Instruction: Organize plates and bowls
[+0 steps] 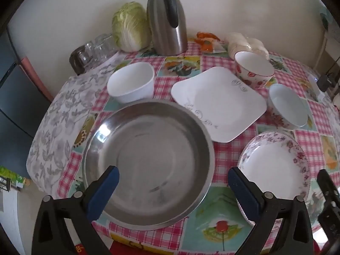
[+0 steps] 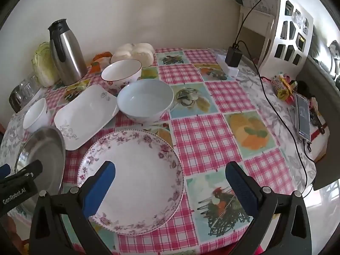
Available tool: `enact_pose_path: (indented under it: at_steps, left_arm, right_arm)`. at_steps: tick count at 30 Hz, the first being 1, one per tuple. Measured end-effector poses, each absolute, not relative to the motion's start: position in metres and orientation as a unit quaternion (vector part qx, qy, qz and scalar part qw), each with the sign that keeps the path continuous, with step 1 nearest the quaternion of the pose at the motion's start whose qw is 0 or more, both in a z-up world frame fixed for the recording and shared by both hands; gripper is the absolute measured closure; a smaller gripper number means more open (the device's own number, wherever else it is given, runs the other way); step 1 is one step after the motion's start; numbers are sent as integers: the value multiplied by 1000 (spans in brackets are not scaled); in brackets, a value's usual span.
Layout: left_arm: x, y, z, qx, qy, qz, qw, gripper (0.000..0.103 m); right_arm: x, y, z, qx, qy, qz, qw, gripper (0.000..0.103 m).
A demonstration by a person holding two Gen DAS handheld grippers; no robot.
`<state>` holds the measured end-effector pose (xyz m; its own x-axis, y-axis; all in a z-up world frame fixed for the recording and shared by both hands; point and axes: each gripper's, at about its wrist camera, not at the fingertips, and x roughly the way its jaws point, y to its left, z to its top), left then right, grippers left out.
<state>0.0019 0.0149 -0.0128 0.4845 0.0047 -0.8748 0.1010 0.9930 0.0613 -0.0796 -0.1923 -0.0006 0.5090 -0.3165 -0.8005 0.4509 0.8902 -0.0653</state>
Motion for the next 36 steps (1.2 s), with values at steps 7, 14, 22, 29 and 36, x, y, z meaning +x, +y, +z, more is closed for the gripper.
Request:
enact_pose_path:
  at_steps: [7, 14, 22, 29, 36]
  left_arm:
    - [3, 21, -11, 13, 510, -26, 860, 0]
    - [4, 21, -16, 17, 521, -18, 853, 0]
    - [4, 29, -20, 5, 525, -14, 851, 0]
    - [7, 31, -23, -15, 516, -14, 856, 0]
    - [9, 37, -22, -18, 511, -12, 860, 0]
  right_arm:
    - [-86, -192, -1, 75, 432, -217, 872, 0]
    - [-89, -188, 5, 81, 431, -217, 872, 0]
    - [-88, -185, 4, 76, 432, -213, 873, 0]
    - [-86, -184, 2, 70, 436, -214, 871, 0]
    - [-81, -178, 0, 51, 427, -217, 876, 0]
